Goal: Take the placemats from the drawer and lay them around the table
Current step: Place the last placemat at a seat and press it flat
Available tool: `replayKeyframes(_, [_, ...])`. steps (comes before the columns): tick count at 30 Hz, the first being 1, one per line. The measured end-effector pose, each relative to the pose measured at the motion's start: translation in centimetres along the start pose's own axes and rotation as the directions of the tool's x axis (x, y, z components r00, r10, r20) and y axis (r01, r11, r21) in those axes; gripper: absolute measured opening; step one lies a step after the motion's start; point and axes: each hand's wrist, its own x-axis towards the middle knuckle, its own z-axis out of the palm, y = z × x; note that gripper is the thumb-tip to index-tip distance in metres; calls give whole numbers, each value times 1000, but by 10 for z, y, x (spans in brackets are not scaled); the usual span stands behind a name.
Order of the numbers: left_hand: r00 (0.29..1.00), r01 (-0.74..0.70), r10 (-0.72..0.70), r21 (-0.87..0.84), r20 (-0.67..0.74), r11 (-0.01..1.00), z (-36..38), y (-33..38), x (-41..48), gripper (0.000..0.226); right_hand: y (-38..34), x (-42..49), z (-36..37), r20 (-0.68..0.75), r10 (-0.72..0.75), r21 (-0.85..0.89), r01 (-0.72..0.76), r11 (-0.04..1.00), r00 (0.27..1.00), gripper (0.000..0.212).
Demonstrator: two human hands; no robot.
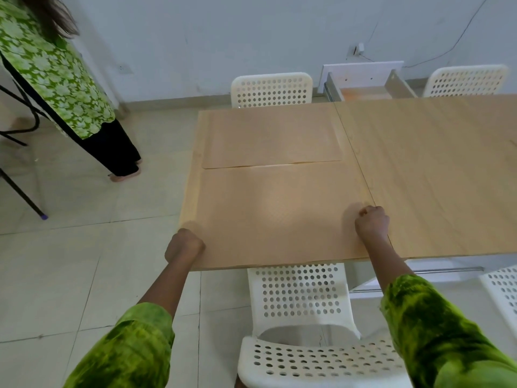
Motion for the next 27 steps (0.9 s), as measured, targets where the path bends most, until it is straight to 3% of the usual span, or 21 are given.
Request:
replayKeyframes(12, [1000, -14, 14, 3, -22, 1000, 0, -1, -1, 42, -2, -1, 4, -14, -5, -58, 4, 998, 1000, 34])
replayKeyframes(17, [997, 32, -23, 121, -78, 992, 0, 10, -5, 46, -6, -5, 6, -38, 16, -16, -17, 1000, 999, 37])
replayKeyframes(22, [935, -189, 271, 325, -227, 927, 3, 55, -8, 41, -36, -12, 23, -35, -149, -47, 148, 988, 988, 43])
replayKeyframes(24, [861, -380, 475, 389, -183, 839, 10, 83, -2, 46, -58, -14, 38, 27, -280, -41, 280, 959, 960, 41])
replayKeyframes(27, [704, -653, 710, 394, 0, 647, 31, 128, 14, 56, -97, -9, 65, 144, -477, -65, 490, 869, 867, 45])
